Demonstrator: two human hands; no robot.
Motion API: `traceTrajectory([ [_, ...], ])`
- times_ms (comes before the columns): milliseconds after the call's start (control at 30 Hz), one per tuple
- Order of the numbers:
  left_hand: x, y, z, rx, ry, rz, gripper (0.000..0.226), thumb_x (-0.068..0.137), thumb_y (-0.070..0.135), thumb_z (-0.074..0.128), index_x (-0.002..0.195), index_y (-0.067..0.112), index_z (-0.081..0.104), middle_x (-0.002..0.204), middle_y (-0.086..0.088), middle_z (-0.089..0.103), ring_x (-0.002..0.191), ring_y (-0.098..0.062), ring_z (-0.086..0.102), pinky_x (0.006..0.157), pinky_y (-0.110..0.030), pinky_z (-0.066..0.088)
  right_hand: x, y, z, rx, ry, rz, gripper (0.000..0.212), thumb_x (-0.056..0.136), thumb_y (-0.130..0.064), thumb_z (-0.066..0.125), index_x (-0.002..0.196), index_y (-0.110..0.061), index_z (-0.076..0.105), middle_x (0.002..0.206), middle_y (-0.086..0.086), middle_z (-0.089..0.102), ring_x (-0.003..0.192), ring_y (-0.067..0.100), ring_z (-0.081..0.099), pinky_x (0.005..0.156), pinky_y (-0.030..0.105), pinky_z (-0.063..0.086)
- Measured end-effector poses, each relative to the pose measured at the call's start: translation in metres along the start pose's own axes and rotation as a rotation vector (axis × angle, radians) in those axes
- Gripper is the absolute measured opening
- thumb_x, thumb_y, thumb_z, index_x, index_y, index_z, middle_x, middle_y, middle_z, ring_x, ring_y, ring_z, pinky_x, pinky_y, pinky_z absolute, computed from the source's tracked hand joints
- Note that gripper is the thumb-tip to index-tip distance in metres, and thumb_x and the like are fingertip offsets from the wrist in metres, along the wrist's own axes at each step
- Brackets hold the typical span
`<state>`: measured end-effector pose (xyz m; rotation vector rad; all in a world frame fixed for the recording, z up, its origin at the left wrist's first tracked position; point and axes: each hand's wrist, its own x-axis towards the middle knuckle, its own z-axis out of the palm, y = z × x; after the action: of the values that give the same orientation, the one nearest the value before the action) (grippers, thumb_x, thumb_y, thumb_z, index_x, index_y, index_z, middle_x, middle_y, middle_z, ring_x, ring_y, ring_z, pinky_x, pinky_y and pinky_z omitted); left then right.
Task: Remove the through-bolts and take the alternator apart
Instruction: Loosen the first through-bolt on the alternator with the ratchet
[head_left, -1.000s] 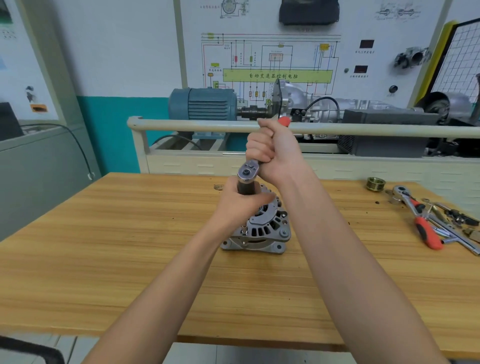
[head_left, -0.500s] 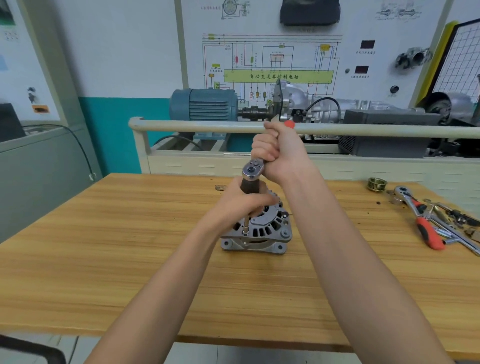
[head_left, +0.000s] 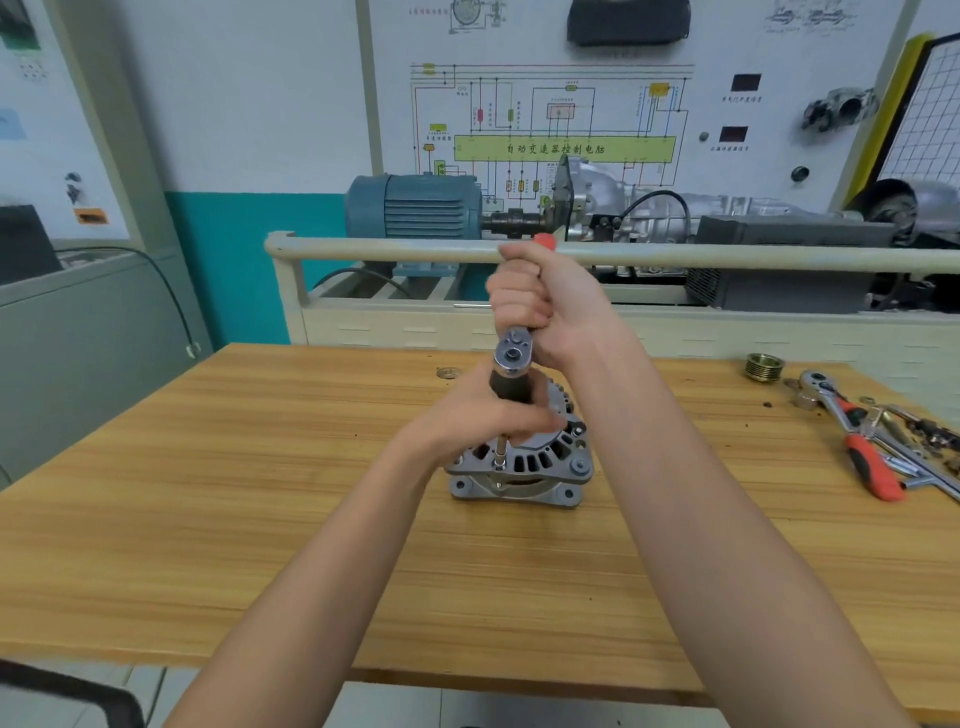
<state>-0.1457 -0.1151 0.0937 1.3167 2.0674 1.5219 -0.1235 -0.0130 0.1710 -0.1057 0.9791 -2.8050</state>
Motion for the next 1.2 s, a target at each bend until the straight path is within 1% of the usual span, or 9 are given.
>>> traceTrajectory([
  [100, -0.001, 0.0, 0.0, 0.021, -0.005, -0.03, 0.031, 0.066, 0.019, 0.068, 0.046, 0.016, 0.044, 0.045, 0.001, 0.046, 0.044, -0.012, 0.04, 0.052, -0.021, 0.036, 0.005, 0.005, 0.002, -0.035, -0.019, 0.035, 0.054, 0.099, -0.02, 0.043, 0.046, -0.017, 0.032, 0.035, -0.007, 0.024, 0.022, 0.004, 0.021, 0.023, 0.014, 0.013],
  [267, 0.014, 0.002, 0.021, -0.212, 0.701, -0.145, 0.032, 0.08, 0.0, 0.055, 0.055, 0.014, 0.04, 0.046, 0.0, 0.038, 0.045, -0.016, 0.033, 0.048, -0.028, 0.027, 0.008, 0.014, 0.004, 0.215, 0.229, -0.446, 0.045, 0.098, -0.019, 0.046, 0.056, -0.018, 0.03, 0.037, -0.008, 0.021, 0.026, 0.006, 0.016, 0.027, 0.017, 0.014],
  [333, 0.013, 0.0, 0.017, -0.176, 0.604, -0.104, 0.034, 0.077, 0.001, 0.059, 0.052, 0.015, 0.041, 0.044, 0.002, 0.039, 0.043, -0.014, 0.033, 0.048, -0.026, 0.028, 0.006, 0.011, 0.004, 0.197, 0.241, -0.43, 0.044, 0.097, -0.018, 0.046, 0.056, -0.019, 0.03, 0.037, -0.008, 0.021, 0.026, 0.006, 0.015, 0.027, 0.018, 0.014],
  [467, -0.001, 0.002, -0.004, 0.055, -0.018, -0.038, 0.03, 0.069, 0.02, 0.068, 0.047, 0.019, 0.048, 0.047, 0.001, 0.048, 0.046, -0.012, 0.042, 0.055, -0.025, 0.039, 0.001, 0.0, 0.0, 0.026, -0.005, 0.008, 0.052, 0.098, -0.02, 0.043, 0.048, -0.018, 0.031, 0.036, -0.006, 0.023, 0.032, 0.003, 0.009, 0.025, 0.014, 0.012],
  [567, 0.003, 0.002, 0.007, 0.059, 0.121, -0.031, 0.035, 0.072, 0.011, 0.067, 0.046, 0.016, 0.045, 0.043, 0.003, 0.048, 0.042, -0.01, 0.042, 0.049, -0.022, 0.039, 0.004, 0.002, -0.001, 0.015, -0.039, 0.07, 0.053, 0.098, -0.022, 0.044, 0.047, -0.017, 0.031, 0.035, -0.006, 0.025, 0.03, 0.002, 0.01, 0.024, 0.015, 0.013],
  [733, 0.016, -0.004, 0.024, -0.185, 0.644, -0.089, 0.033, 0.076, -0.004, 0.06, 0.054, 0.011, 0.039, 0.049, -0.004, 0.038, 0.045, -0.017, 0.031, 0.048, -0.027, 0.027, 0.005, 0.005, -0.001, 0.2, 0.193, -0.307, 0.045, 0.097, -0.018, 0.047, 0.056, -0.02, 0.03, 0.036, -0.008, 0.02, 0.025, 0.006, 0.016, 0.025, 0.017, 0.014],
  [800, 0.016, -0.005, 0.022, -0.145, 0.583, -0.072, 0.039, 0.074, -0.002, 0.062, 0.049, 0.017, 0.04, 0.046, 0.001, 0.038, 0.043, -0.015, 0.032, 0.048, -0.025, 0.028, 0.002, 0.002, -0.002, 0.167, 0.178, -0.28, 0.045, 0.097, -0.018, 0.047, 0.055, -0.02, 0.031, 0.037, -0.008, 0.021, 0.026, 0.006, 0.016, 0.025, 0.017, 0.014],
  [967, 0.004, 0.0, 0.003, -0.037, 0.021, 0.011, 0.034, 0.07, 0.012, 0.068, 0.046, 0.02, 0.046, 0.045, 0.001, 0.045, 0.044, -0.014, 0.039, 0.05, -0.024, 0.035, 0.0, -0.003, -0.004, 0.024, -0.016, 0.043, 0.054, 0.099, -0.022, 0.043, 0.046, -0.017, 0.032, 0.036, -0.007, 0.023, 0.023, 0.006, 0.021, 0.024, 0.014, 0.012],
  [1200, 0.016, -0.003, 0.026, -0.29, 0.727, -0.04, 0.033, 0.081, -0.005, 0.056, 0.058, 0.012, 0.04, 0.047, 0.002, 0.038, 0.042, -0.01, 0.031, 0.042, -0.02, 0.027, 0.004, 0.014, -0.001, 0.235, 0.224, -0.467, 0.043, 0.098, -0.018, 0.045, 0.057, -0.018, 0.03, 0.036, -0.008, 0.02, 0.026, 0.006, 0.015, 0.026, 0.017, 0.014],
])
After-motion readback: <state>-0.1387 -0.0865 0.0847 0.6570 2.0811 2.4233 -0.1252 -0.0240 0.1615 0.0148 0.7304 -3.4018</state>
